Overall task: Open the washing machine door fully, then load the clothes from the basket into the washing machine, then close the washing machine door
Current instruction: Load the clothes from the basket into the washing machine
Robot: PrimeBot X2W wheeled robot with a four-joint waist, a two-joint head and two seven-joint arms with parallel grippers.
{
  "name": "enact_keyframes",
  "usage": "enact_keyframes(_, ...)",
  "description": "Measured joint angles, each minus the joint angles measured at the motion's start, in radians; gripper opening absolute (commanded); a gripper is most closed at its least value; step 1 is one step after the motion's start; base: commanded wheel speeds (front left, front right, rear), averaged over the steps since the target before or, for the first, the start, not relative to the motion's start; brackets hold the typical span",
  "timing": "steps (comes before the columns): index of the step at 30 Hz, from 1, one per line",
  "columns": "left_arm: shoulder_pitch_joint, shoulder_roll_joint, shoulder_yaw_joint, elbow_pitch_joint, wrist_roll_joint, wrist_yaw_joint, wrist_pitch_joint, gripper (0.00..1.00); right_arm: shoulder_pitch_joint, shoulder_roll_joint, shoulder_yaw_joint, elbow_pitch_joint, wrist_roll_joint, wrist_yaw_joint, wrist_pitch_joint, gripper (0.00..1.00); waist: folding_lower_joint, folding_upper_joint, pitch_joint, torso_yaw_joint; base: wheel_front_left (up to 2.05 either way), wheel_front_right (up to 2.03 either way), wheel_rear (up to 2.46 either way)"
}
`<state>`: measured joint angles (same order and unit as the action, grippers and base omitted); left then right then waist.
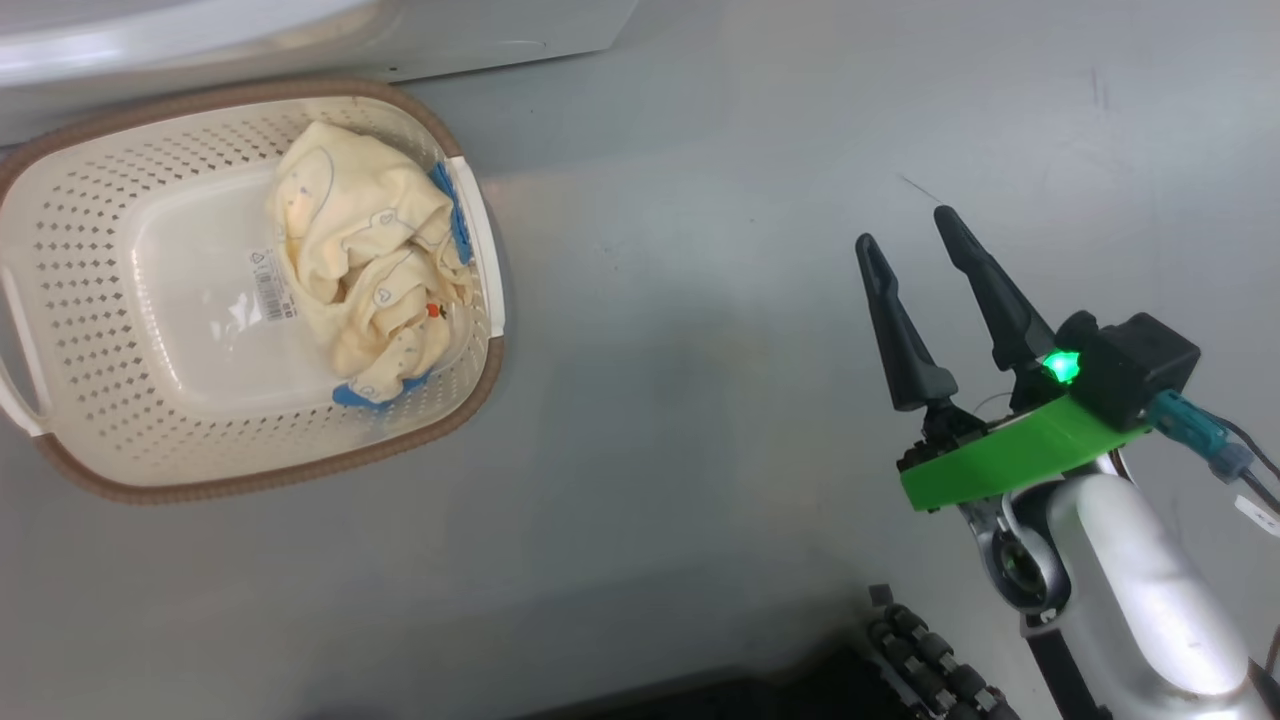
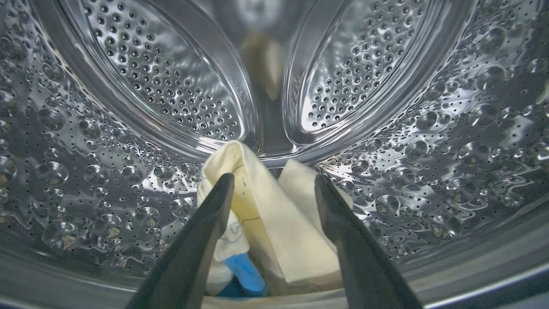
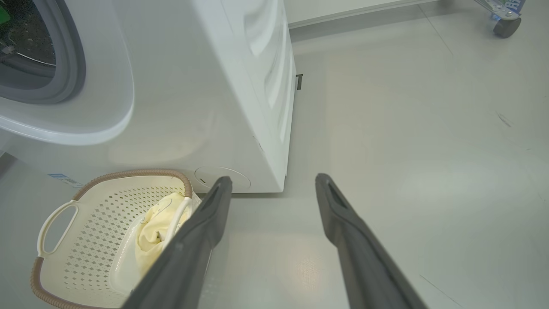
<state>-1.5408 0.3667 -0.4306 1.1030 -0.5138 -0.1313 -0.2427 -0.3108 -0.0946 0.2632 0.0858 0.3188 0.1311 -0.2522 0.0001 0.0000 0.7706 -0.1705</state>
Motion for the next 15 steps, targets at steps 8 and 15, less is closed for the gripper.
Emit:
enact_keyframes(8,0.086,-0.037,0.004,0.012,-0.009,0.007,-0.009,1.00,0.000,-0.002,-0.031,0.005,0.007,0.000,0.000,1.00,-0.0001,0.0000,-0.063,0.024,0.00,0.00,0.00)
enact_keyframes(15,0.210,-0.043,0.040,-0.054,-0.009,0.036,-0.012,1.00,0.001,-0.014,-0.035,0.012,0.007,0.000,0.000,1.00,-0.0001,0.0000,-0.135,0.050,0.00,0.00,0.00)
